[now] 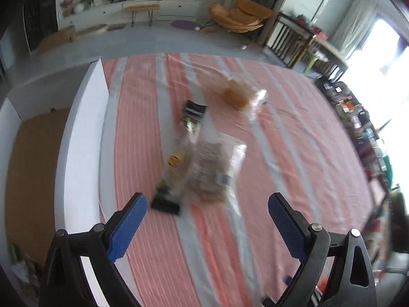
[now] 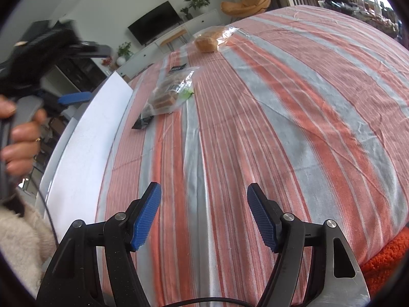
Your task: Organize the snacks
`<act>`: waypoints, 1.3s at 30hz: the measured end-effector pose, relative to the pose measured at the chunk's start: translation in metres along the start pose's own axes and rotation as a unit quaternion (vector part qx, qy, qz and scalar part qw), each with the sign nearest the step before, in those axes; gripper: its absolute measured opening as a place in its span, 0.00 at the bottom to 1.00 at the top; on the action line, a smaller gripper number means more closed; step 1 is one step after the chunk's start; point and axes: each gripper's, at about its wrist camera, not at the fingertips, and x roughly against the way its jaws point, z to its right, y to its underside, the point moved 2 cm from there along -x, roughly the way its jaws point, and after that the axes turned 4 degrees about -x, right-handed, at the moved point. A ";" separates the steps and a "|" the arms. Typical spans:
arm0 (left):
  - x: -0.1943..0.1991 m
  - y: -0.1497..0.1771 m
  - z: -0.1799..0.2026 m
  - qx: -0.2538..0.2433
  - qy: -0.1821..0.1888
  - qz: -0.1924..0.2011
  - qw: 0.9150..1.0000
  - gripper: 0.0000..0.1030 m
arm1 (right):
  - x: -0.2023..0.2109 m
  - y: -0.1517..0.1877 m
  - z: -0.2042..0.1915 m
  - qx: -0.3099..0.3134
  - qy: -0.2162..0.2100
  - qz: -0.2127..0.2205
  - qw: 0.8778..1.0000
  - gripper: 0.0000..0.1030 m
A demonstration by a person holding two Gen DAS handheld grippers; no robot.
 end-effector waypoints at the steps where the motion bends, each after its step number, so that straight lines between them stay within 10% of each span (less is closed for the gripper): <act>1: -0.010 -0.003 0.001 -0.004 -0.007 -0.007 1.000 0.92 | 0.000 0.000 0.000 -0.001 0.000 -0.001 1.000 0.71; 11: -0.105 -0.004 0.070 -0.068 0.002 -0.044 0.997 0.96 | 0.000 0.000 0.005 -0.013 -0.004 -0.005 1.000 0.71; 14: -0.109 -0.010 0.113 -0.084 0.152 -0.050 0.984 0.92 | -0.002 0.000 0.006 -0.017 -0.006 -0.008 1.000 0.72; 20: -0.069 -0.016 0.141 -0.095 0.192 -0.007 0.977 0.89 | -0.002 -0.001 0.008 -0.015 -0.005 -0.006 1.000 0.74; 29: -0.040 -0.014 0.063 -0.135 0.041 0.027 0.990 0.93 | -0.006 0.000 0.005 -0.012 -0.009 -0.016 1.000 0.74; 39: -0.115 -0.003 0.077 -0.121 0.016 -0.024 0.992 0.98 | -0.004 0.001 0.007 -0.018 -0.006 -0.014 1.000 0.74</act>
